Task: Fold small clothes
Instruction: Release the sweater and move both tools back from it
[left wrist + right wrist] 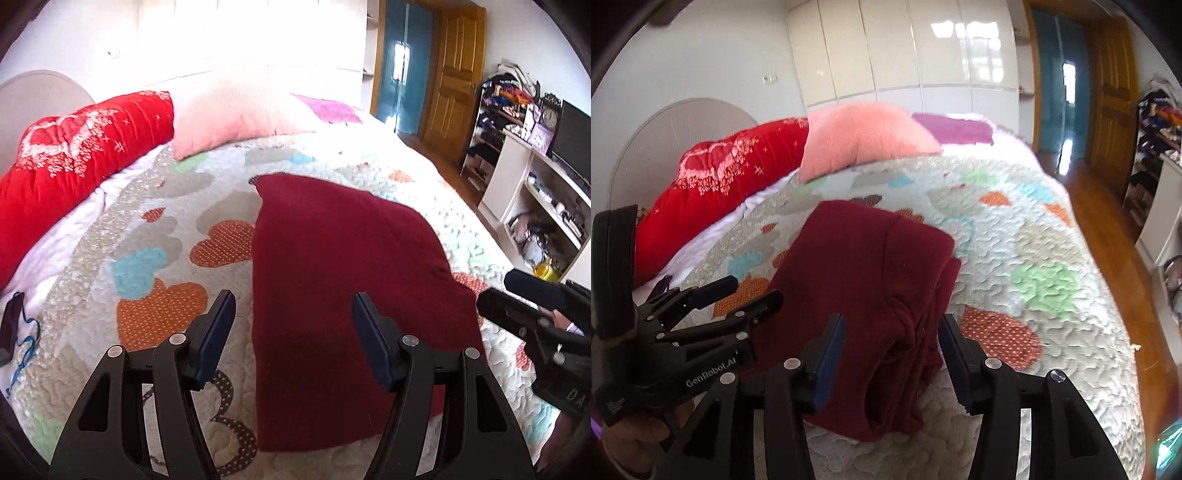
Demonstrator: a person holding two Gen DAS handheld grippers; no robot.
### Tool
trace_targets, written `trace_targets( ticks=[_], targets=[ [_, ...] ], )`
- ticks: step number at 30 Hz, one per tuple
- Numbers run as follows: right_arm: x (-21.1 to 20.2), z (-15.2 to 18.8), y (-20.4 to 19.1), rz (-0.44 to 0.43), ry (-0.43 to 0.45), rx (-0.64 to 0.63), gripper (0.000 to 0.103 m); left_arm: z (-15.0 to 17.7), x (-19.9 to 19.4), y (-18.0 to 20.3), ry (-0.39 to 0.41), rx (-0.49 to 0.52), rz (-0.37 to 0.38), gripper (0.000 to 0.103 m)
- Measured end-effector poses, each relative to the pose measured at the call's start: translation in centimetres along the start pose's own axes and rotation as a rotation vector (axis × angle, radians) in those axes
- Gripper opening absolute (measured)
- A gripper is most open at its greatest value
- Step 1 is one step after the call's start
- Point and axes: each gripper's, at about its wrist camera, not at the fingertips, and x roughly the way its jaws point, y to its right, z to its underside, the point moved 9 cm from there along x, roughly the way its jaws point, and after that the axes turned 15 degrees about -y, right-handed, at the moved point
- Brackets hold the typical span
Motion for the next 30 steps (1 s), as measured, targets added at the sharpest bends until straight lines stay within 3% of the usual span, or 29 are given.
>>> trace_targets(
  ticks=[13, 25, 30],
  targets=[
    [-1.1, 1.3, -0.7, -0.04, 0.018, 0.04, 0.051, 0.2, -2.9, -1.0, 0.074, -0.029, -0.045, 0.065],
    [-1.0, 1.4, -0.9, -0.048, 0.011, 0.043, 0.052, 0.7, -3.0, -1.0, 0.072, -0.03, -0.051, 0.065],
    [-0.5, 1.3, -0.8, -0.058, 0.001, 0.05, 0.058, 0.8, -2.7, -1.1, 0.063, -0.034, -0.05, 0.065]
  ],
)
